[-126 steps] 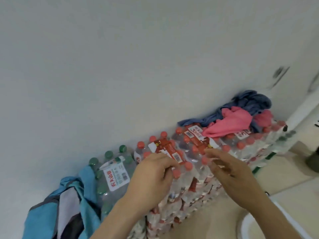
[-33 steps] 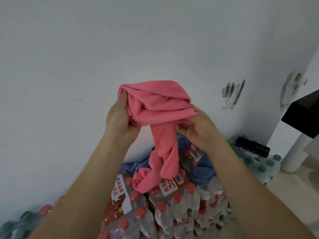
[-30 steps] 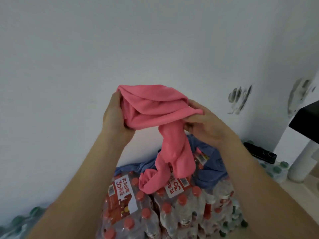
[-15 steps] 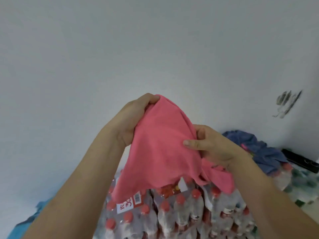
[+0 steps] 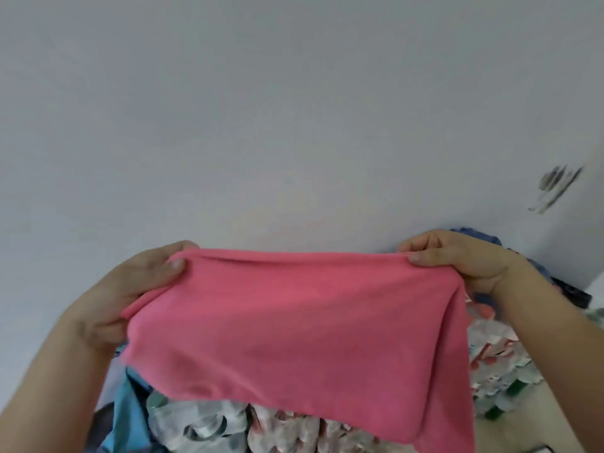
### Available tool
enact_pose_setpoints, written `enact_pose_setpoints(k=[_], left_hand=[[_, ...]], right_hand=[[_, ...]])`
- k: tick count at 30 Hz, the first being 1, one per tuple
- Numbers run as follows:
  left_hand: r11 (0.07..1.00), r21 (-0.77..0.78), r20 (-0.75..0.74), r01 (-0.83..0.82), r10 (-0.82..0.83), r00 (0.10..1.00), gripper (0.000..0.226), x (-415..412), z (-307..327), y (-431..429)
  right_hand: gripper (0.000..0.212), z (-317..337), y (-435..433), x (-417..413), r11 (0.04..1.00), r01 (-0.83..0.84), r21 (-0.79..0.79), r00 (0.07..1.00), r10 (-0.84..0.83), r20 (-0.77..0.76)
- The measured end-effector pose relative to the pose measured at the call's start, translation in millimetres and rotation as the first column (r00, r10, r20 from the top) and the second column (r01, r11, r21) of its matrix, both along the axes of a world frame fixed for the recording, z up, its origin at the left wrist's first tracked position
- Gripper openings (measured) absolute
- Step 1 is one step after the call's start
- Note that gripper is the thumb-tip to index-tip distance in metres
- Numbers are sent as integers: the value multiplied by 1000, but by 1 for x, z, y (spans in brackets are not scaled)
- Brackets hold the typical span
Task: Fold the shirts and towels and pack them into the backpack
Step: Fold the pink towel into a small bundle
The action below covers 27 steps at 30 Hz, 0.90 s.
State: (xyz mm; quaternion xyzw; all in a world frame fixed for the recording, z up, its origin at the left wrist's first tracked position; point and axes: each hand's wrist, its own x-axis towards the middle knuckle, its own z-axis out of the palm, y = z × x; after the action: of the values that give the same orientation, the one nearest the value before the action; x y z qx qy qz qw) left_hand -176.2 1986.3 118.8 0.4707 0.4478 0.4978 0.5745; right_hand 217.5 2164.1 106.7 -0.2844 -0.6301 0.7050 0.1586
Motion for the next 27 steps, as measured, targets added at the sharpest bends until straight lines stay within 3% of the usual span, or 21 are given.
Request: enact_pose_setpoints(k=[2,4,6,7,9,11,13,15,18,22,27], left_hand=[[994,-86,-75,-69,62,995,49,-16,-11,-8],[961,-158,-302,-226,171,938,31,-32,-36,-2],[887,-118,-581,-446,303,755,14,-43,-68,11],[841,-93,-655,-533,352,669,18,-50,-88,17],[736,-70,-678,-673,460,573,25,-61,-126,25],[629,29,-759,-777,519,392,11,-66,-150,33],[555,155,-833,-817,518,194,13,-64,-159,42],[488,210,-834,-847,541,105,16,-63,-161,55],[403,191,-849,-895,525,54,23,-69,-169,75],[335,168,-868,-927,496,22,25,-81,-186,95],[325,11,-863,-945,481,155,31,-84,-199,89]], right_hand=[[56,1,8,-7,1000,7,13,993,-8,115],[28,-6,20,-23,983,76,166,953,-121,277],[13,-29,38,-45,862,96,498,825,-349,445],[11,-45,46,-57,771,62,634,758,-450,473],[2,-82,61,-80,628,-24,778,681,-559,473],[13,-116,75,-97,561,-37,827,636,-625,453],[19,-139,87,-110,499,5,867,633,-673,383],[18,-153,96,-123,437,69,897,649,-703,292],[15,-171,109,-137,366,151,918,643,-742,190],[19,-202,126,-149,300,144,943,717,-689,109],[21,-214,115,-168,261,-24,965,769,-612,185]])
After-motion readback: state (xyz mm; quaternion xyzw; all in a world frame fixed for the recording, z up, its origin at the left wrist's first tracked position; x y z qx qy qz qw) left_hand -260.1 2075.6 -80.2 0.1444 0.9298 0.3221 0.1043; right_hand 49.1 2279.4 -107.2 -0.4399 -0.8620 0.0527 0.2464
